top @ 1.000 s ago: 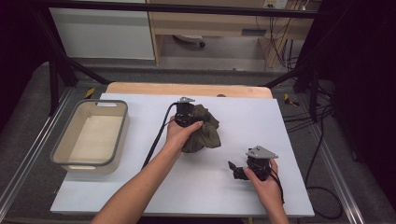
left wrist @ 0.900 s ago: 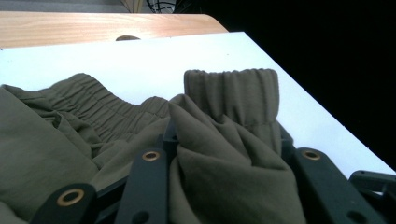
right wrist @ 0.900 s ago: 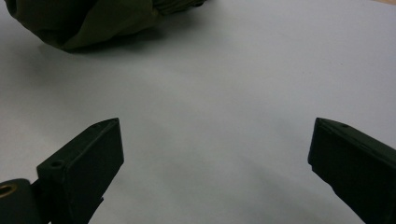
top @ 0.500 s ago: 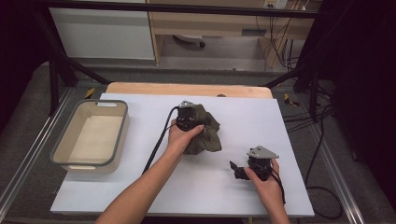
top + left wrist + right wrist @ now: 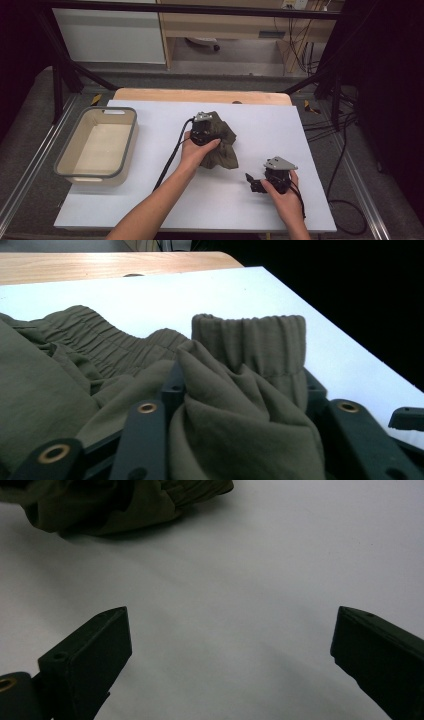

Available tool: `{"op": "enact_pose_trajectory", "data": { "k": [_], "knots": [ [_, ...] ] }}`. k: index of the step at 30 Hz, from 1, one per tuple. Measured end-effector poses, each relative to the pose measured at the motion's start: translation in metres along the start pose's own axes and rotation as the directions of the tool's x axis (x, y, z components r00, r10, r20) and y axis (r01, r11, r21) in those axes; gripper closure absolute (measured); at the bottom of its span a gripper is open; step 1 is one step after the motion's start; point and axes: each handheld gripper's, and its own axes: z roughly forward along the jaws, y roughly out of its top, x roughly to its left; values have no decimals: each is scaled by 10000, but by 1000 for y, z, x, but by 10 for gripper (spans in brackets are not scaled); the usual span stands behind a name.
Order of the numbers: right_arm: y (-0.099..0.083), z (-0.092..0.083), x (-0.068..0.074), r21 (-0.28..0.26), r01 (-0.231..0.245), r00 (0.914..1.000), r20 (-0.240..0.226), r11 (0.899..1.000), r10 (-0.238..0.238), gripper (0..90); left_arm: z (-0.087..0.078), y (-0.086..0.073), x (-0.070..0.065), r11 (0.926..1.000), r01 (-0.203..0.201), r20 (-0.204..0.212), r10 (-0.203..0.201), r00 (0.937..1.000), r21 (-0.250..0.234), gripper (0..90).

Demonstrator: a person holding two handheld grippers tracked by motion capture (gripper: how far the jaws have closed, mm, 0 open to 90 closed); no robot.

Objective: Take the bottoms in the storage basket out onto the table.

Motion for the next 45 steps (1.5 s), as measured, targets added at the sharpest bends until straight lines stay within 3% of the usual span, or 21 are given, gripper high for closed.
{"op": "enact_pose_trajectory", "data": {
  "k": [17, 23, 32, 45],
  "knots": [
    [0, 1, 2, 43, 110, 9999, -30, 9999, -110, 33, -1, -2, 0, 9998, 167, 36, -167, 9999, 50, 431],
    [1, 1, 3, 61, 301, 9995, -20, 9995, -301, 26, -2, -1, 2, 9998, 194, 85, -194, 9998, 63, 319],
    [1, 0, 2, -1, 205, 9998, -47, 9998, -205, 24, -2, -3, 4, 9996, 160, 127, -163, 9998, 225, 178],
    [0, 1, 3, 138, 301, 9995, 20, 9995, -301, 25, -6, 0, 7, 9994, 156, 128, -160, 9998, 313, 147]
  ]
}}
